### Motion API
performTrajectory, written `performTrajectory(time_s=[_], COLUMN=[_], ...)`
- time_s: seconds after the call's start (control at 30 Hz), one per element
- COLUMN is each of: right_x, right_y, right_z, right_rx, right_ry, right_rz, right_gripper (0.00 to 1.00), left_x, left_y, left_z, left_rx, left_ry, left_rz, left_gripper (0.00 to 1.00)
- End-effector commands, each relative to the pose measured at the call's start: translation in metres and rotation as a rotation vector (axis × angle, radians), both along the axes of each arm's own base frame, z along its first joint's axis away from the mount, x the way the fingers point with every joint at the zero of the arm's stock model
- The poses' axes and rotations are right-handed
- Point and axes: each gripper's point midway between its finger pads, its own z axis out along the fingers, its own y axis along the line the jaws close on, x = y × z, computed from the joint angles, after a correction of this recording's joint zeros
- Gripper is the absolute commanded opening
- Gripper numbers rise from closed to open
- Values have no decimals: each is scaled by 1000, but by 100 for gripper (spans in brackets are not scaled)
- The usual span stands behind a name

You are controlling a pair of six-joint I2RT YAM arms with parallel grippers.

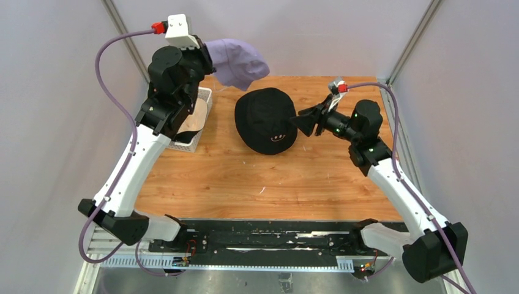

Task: Stack the hats
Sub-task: Pick up the hat from the bin.

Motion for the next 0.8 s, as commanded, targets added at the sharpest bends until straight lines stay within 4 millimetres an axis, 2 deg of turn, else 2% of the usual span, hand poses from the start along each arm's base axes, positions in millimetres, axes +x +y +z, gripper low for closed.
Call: performTrajectory(time_s=[0.0,0.1,0.23,0.47,0.63,0.77], right_x=[-17,-26,-28,-17,-5,5], right_y=[16,27,39,47,51,51], right_z=[19,22,16,19,21,17], right_rx=[-15,-64,-175,-291,-353,-384], right_ry=[-182,-267,-329,-435,-506,-490], right_rz=[69,59,33,-79,-147,-183], right_gripper=[51,50,50,49,49,48], left_x=[-9,-11,-12,-3,18,32], left_y=[-25,-28,-28,-35,-46,-50], left_z=[30,39,50,64,60,51], left_rx=[-152,-238,-319,-400,-426,-450], left_ry=[-31,-43,-55,-79,-46,-35], left_rz=[-127,-147,-147,-165,-157,-138], left_gripper=[0,0,0,0,0,0])
